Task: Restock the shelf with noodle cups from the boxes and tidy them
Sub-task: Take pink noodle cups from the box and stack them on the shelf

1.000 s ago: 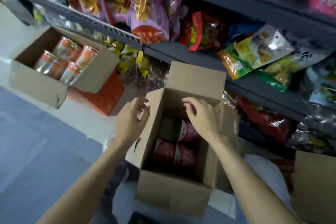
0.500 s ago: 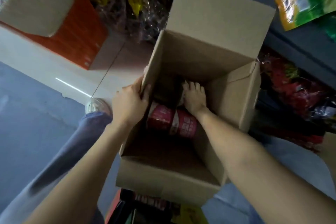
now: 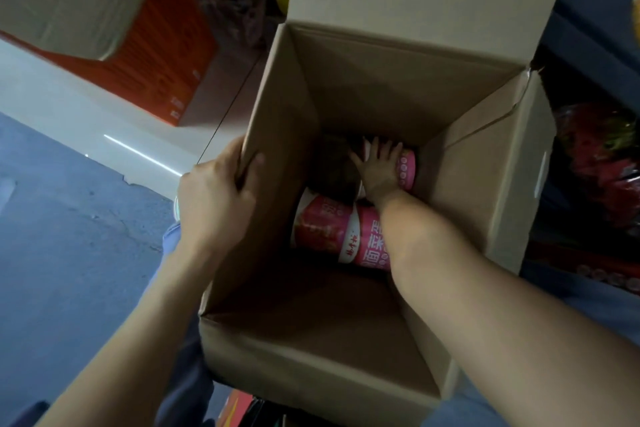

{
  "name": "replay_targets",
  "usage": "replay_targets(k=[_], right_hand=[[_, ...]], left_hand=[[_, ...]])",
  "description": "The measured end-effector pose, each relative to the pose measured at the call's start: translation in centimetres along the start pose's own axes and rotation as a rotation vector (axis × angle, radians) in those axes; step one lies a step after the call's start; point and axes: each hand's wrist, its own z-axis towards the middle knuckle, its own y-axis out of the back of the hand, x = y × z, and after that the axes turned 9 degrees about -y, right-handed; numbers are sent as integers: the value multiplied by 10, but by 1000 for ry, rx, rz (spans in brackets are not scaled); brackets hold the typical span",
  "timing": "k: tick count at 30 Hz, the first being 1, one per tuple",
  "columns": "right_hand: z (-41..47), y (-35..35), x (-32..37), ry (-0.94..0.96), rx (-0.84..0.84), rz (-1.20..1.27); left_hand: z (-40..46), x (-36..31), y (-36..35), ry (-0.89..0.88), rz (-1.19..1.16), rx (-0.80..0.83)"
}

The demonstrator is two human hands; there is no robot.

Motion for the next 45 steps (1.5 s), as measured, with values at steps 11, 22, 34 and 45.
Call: replay_targets(k=[11, 22, 34, 45], right_hand=[[-66, 43, -16, -201, -64, 514], [-279, 135, -145, -339, -268, 1597], [-385, 286, -298, 232, -766, 1964], [-344, 387, -416, -50, -1109, 1716]], left_hand=[[-8, -36, -11, 15, 17, 20], [-36, -115, 31, 122, -589, 364], [-14, -334, 183, -570, -800, -47], [119, -497, 184, -532, -781, -338]])
